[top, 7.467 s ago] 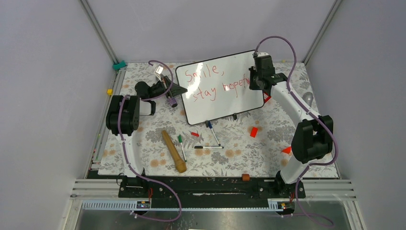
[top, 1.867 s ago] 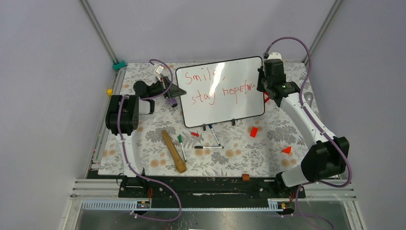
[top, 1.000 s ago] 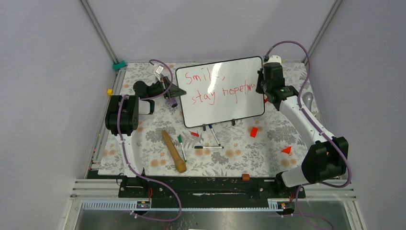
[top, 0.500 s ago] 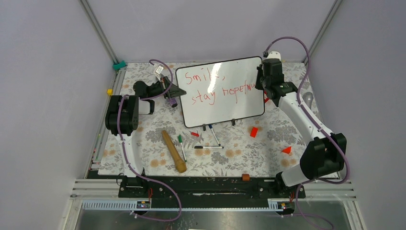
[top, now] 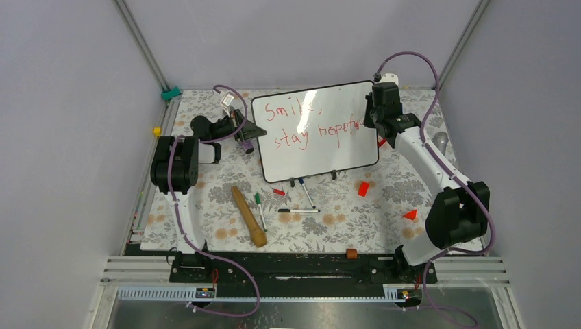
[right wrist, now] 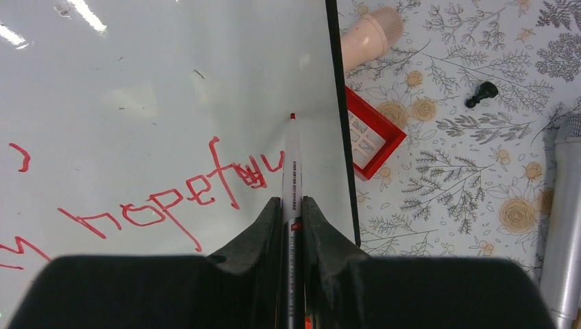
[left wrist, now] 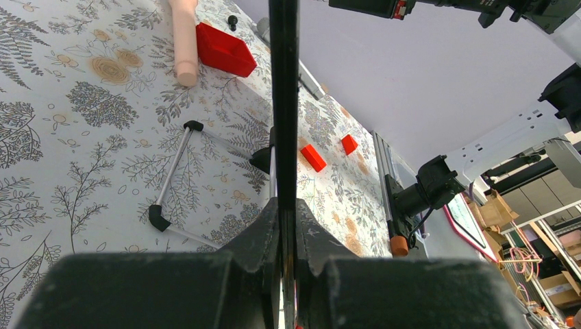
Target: Write a sentence on the whiteboard
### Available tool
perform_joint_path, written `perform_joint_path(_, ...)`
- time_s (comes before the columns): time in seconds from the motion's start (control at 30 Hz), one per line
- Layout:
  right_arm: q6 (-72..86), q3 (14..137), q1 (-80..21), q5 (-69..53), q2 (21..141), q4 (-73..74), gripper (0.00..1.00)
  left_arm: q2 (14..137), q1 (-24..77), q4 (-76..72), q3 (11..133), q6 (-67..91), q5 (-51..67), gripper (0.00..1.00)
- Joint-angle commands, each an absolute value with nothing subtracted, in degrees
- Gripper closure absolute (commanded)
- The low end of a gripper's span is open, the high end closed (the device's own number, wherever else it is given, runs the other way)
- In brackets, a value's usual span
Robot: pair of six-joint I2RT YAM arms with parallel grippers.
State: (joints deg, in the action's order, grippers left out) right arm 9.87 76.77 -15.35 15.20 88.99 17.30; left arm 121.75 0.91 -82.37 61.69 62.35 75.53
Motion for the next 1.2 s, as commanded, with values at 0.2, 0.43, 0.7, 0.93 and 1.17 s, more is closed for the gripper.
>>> perform_joint_path(0.2,9.2,79.3,-15.1,17.8,90.7,16.2,1.00,118.8,1.6,-84.5,61.1,61.8,81.2,1.00)
perform_joint_path(0.43,9.5,78.9,-15.1,17.3,90.7,17.5,1.00,118.5,1.6,-84.4,61.0,61.7,81.3,1.00)
perform_joint_path(0.7,10.5,75.1,-15.1,15.6,87.9,18.4,1.00,118.5,1.6,-84.5,60.9,61.7,81.4,1.00)
perform_joint_path(0.93,10.4,72.4,-15.1,15.4,86.4,20.0,1.00,118.8,1.6,-84.5,61.1,62.0,81.3,1.00)
perform_joint_path(1.17,10.3,73.0,-15.1,15.3,85.3,21.3,1.00,118.7,1.6,-84.5,61.1,62.0,81.3,1.00)
